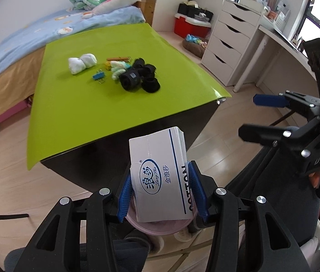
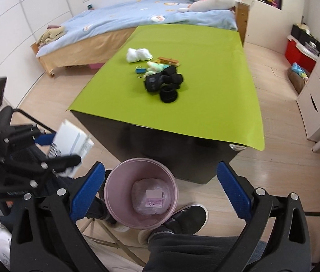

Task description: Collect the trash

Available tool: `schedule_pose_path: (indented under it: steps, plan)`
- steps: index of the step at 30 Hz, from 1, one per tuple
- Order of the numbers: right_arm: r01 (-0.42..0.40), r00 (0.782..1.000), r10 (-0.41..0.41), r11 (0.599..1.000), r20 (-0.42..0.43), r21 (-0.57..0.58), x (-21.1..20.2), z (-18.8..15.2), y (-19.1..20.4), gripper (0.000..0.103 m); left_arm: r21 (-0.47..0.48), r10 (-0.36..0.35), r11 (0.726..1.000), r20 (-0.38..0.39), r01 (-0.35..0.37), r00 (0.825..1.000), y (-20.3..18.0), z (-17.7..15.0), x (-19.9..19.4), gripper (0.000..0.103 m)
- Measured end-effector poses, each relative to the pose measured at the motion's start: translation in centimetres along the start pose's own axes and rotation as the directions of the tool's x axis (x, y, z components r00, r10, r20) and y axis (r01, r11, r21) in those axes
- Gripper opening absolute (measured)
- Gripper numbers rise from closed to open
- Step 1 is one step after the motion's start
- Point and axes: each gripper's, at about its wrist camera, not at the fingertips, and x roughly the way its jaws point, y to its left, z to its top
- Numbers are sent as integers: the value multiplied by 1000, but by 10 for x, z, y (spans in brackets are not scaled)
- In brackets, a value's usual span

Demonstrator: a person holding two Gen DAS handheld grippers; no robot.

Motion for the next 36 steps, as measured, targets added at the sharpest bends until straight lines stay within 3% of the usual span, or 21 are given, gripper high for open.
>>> schedule_pose_path:
  steps: [3,5,7,10,27,36]
  plan:
    - [-14,1000,13,1000,3,29,0,0,-6,98,5,-9,1000,-33,9,999,-4,1,14,48]
    - [-22,1000,22,999,6,30,0,-1,-7,98,6,-18,1000,-51,18,999,-7,1,22,55]
    - [-28,1000,28,999,5,30,1,-1,-7,98,2,-15,1000,-59,16,998,-9,0,27,79]
    - [-38,999,38,999,6,31,1,-2,-7,98,-10,-16,1000,-52,15,999,-9,0,28,91]
    - [-45,999,45,999,-1,28,4,4,-2,98,-109,54,993,40,-49,998,26,14,-5,95]
    - [-31,1000,31,999,-2,-24,19,41,2,98,-101,92,991,90,-83,992,43,35,-19,95]
